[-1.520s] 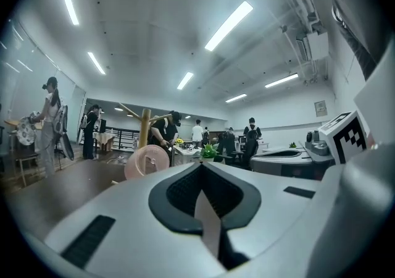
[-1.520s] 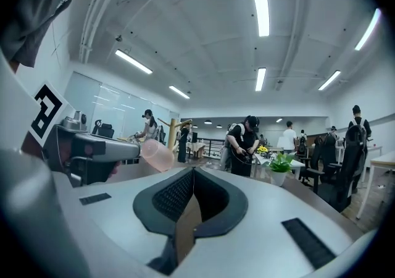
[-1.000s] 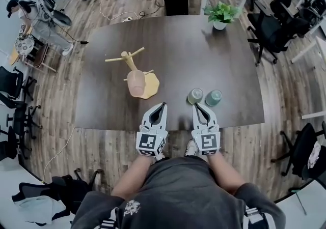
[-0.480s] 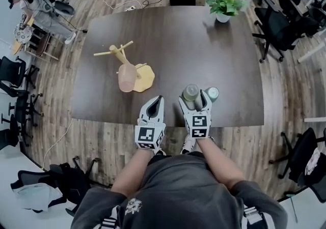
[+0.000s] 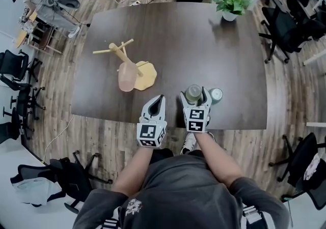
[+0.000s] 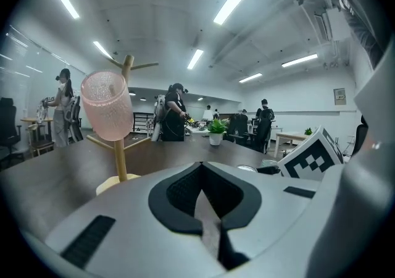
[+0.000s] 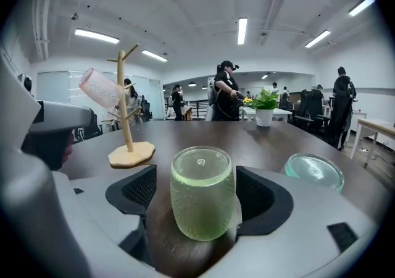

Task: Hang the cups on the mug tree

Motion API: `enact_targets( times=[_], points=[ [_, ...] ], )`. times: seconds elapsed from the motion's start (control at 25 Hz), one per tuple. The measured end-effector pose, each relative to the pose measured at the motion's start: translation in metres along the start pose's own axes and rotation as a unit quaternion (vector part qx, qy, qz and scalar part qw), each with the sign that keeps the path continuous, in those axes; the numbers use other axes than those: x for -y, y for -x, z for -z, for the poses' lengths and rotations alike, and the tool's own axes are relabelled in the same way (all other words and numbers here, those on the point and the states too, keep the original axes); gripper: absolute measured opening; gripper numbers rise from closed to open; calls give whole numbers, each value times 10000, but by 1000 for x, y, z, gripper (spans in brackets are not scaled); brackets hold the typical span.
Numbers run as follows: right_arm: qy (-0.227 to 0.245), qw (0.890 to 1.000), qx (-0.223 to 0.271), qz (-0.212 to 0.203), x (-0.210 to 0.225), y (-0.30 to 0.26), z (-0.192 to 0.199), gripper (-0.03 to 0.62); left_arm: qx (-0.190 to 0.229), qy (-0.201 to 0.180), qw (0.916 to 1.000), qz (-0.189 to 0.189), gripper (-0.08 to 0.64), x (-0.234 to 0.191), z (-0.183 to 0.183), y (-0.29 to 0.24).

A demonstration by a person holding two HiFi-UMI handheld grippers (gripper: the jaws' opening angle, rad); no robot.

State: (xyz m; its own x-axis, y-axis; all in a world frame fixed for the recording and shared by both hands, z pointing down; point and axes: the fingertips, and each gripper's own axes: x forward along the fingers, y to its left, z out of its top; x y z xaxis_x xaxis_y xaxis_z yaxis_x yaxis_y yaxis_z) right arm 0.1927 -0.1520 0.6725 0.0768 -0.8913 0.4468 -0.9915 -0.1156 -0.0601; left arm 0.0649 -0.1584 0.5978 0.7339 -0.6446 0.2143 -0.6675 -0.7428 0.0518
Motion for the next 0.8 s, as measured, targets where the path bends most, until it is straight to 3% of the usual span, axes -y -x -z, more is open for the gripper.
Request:
enact_targets(
  times=[0.16, 0.24, 0.44, 0.8],
  points=[
    [-8, 9995, -87, 288, 3, -9, 3, 397, -39, 71, 9998, 176, 6, -11, 6, -11],
    [41, 9991, -107, 409, 6, -12, 4, 347, -62, 100, 9995, 298, 6, -15, 9, -14],
    [160, 9987, -94, 481, 5, -10, 6, 344, -92, 143, 9982, 575, 6, -25, 9, -15],
    [193, 9990, 203, 338, -10, 2, -16, 342, 22, -440, 9930, 1098, 6, -15, -6, -4]
  ],
)
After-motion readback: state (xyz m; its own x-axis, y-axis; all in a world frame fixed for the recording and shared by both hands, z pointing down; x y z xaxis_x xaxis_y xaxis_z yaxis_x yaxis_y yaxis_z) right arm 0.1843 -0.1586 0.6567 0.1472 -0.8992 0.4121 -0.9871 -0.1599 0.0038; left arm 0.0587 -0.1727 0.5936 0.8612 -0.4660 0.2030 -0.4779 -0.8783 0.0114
